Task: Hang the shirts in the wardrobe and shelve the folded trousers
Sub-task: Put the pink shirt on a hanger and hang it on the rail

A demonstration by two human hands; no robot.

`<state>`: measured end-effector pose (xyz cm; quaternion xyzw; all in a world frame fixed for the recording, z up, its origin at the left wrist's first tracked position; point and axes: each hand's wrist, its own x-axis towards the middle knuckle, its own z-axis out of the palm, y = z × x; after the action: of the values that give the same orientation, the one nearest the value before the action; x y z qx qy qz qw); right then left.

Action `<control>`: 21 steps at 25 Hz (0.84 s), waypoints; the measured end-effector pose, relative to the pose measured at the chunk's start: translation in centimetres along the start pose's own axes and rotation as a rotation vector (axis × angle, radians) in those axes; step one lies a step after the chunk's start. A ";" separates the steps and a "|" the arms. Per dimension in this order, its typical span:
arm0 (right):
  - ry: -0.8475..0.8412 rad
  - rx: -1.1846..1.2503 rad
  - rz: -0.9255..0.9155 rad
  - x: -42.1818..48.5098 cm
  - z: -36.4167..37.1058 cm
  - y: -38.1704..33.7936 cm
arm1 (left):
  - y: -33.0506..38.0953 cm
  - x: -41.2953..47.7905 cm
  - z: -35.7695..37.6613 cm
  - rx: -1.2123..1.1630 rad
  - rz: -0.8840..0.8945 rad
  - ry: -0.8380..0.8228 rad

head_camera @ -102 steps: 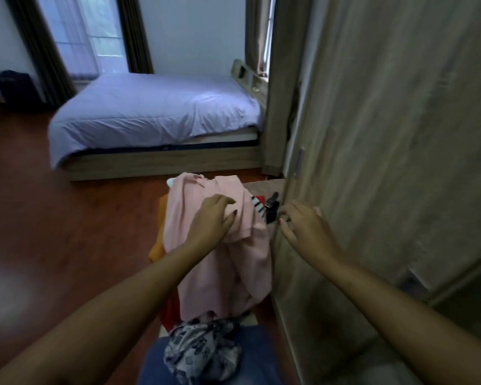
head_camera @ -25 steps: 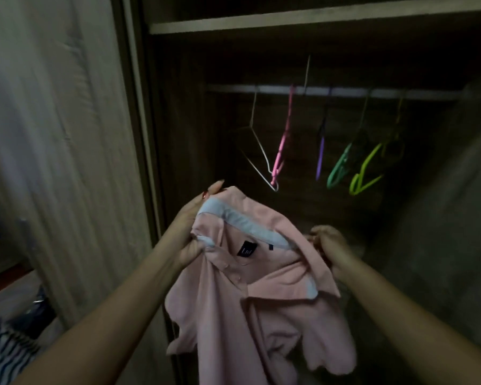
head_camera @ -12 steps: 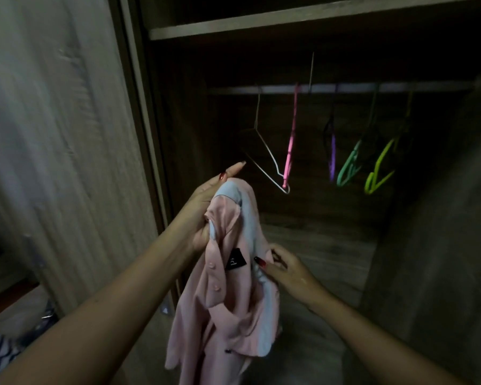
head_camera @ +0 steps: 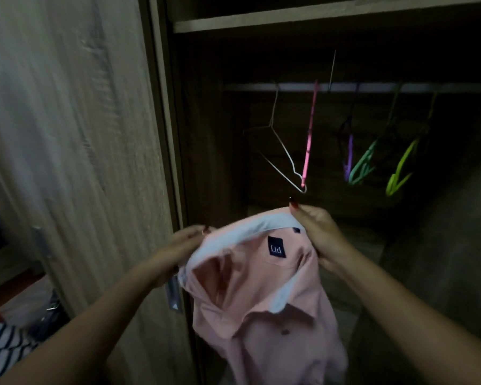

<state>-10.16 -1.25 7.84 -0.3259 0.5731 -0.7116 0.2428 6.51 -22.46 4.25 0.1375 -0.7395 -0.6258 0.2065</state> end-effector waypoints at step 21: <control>-0.042 -0.790 -0.492 3.4 1.7 -3.8 | 4.3 -0.1 4.1 0.501 0.523 0.274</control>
<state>-11.05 -3.99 12.39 -0.5341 0.7008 -0.4684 -0.0645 4.92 -18.07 7.92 0.0727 -0.8451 -0.3280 0.4160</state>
